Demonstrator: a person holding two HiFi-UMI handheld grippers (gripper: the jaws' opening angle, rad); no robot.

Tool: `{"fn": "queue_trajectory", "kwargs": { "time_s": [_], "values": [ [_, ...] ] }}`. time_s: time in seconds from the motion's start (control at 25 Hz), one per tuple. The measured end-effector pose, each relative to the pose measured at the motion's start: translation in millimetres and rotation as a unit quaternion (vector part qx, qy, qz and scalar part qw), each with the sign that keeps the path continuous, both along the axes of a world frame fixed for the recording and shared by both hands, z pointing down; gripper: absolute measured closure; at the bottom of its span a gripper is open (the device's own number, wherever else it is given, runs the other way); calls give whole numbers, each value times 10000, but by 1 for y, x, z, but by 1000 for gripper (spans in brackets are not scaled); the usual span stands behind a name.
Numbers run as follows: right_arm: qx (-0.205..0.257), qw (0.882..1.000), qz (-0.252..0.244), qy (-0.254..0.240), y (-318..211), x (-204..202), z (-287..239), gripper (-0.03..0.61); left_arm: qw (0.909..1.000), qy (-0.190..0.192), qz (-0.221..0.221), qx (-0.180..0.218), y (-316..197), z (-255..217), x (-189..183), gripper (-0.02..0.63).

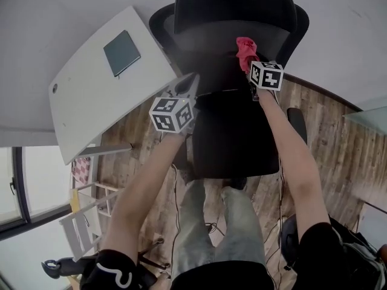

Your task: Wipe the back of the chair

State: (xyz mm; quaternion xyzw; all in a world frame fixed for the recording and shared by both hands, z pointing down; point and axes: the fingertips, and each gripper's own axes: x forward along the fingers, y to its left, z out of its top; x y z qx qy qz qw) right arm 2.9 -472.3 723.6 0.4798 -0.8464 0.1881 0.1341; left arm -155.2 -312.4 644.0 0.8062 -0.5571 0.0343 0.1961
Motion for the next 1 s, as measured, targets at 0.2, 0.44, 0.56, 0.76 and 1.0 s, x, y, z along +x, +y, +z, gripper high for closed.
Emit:
{"fn": "queue_trajectory", "kwargs": {
  "time_s": [0.2,0.44,0.56,0.76,1.0],
  "values": [
    [53,9998,162,69,-9,43,-2,508,9998,162,78,-30,-12,-4,28,589],
    [91,9984,513,205,-18,97,-3,508,9995,251,193,-22,-26,-4,60,589],
    [51,9978,628,181,-22,119,2,508,9994,187,299,-25,-30,-2,73,588],
    [40,9939,1008,441,-32,163,5,508,9989,188,424,-65,-41,2,92,589],
    [89,9903,1342,348,-14,186,-6,509,9987,177,464,-81,-32,6,81,589]
  ]
}}
